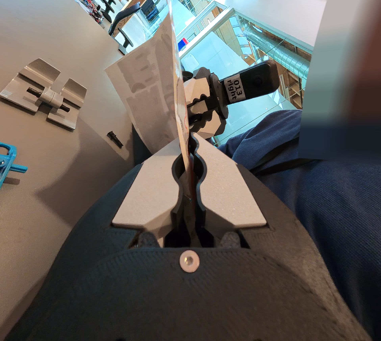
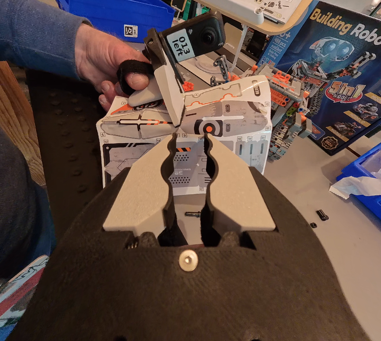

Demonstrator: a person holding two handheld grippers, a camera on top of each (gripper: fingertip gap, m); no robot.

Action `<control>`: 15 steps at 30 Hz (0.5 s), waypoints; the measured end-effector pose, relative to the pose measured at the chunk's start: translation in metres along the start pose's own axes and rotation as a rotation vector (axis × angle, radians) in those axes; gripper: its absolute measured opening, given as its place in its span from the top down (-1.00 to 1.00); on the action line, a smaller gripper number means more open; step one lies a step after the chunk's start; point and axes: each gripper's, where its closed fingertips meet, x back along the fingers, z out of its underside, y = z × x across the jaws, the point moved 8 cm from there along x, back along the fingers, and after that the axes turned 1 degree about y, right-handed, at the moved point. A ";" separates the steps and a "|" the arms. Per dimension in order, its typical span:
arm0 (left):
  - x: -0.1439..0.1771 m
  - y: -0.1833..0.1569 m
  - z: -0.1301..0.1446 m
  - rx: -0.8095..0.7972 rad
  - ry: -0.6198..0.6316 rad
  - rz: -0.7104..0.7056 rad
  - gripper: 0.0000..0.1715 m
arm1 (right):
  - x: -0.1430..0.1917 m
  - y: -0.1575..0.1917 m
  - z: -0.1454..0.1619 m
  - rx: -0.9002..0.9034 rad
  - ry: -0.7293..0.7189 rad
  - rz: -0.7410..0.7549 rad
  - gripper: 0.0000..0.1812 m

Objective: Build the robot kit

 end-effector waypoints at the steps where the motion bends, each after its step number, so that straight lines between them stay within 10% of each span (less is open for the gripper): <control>1: 0.000 0.000 0.000 0.002 -0.005 0.005 1.00 | 0.000 0.000 0.000 0.000 -0.003 0.000 0.74; 15: 0.002 -0.007 0.001 -0.015 -0.024 0.044 1.00 | 0.001 0.007 -0.010 -0.102 -0.088 -0.038 0.76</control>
